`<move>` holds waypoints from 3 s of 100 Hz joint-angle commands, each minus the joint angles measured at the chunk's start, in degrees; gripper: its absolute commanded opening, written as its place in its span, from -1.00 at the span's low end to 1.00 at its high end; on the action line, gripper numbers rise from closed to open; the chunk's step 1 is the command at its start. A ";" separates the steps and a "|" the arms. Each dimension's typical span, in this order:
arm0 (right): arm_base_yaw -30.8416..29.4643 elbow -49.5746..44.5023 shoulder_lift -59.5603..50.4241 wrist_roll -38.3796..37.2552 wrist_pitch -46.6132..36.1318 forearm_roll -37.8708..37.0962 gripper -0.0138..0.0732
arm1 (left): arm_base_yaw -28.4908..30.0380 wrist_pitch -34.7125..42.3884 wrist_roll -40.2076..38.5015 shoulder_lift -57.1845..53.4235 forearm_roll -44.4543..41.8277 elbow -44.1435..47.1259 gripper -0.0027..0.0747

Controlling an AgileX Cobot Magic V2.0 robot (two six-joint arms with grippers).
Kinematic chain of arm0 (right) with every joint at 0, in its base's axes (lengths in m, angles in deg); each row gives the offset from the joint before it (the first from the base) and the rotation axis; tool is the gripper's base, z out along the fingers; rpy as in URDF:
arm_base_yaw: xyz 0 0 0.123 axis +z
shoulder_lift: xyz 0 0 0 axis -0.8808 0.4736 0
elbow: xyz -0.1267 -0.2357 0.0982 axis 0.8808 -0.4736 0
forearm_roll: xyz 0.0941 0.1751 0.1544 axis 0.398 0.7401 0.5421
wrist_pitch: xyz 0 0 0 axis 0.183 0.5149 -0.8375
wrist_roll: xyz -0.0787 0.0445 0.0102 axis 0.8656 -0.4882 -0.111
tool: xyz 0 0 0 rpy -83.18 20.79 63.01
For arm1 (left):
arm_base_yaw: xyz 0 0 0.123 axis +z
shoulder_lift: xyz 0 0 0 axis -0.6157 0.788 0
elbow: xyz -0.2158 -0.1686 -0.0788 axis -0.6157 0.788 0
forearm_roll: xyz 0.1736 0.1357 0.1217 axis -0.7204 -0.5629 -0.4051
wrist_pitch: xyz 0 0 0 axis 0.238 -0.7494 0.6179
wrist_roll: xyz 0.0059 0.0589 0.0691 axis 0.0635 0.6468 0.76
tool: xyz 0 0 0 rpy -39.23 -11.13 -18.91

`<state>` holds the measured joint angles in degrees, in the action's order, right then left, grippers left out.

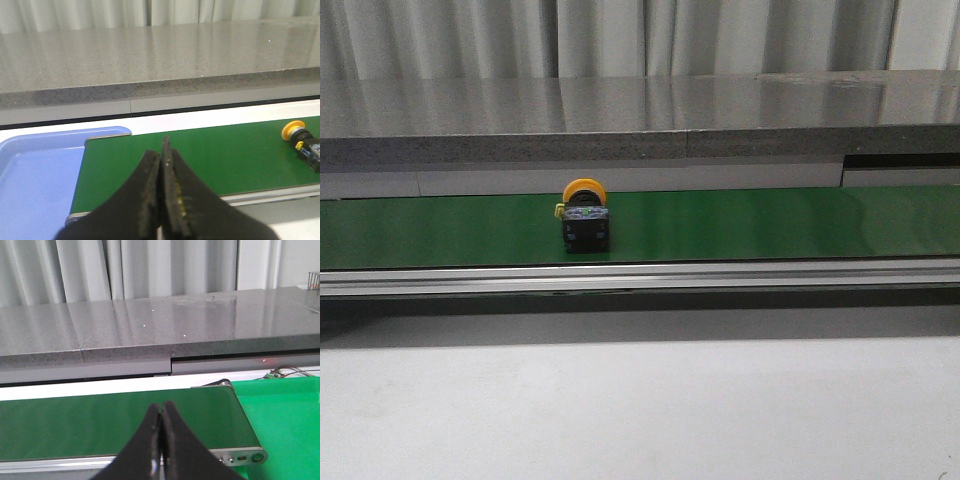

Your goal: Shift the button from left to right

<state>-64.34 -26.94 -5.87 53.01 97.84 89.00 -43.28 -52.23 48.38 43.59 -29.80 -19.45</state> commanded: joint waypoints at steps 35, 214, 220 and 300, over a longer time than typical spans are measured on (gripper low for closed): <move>-0.19 25.64 25.93 0.50 19.89 0.07 -0.84 | -0.56 4.72 -0.21 0.49 0.69 -1.62 -0.98; 11.27 51.21 75.33 12.87 26.24 14.31 0.48 | -0.56 4.72 -0.21 0.49 0.69 -1.62 -0.98; 11.27 52.38 77.37 12.87 26.36 13.06 0.48 | -0.56 4.72 -0.21 0.49 0.69 -1.62 -0.98; 11.07 55.52 88.63 12.44 26.73 1.71 -0.10 | -0.56 4.72 -0.21 0.49 0.69 -1.62 -0.98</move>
<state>-53.02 26.77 84.85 65.30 125.80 91.18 -43.28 -52.15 48.38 43.59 -29.80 -19.45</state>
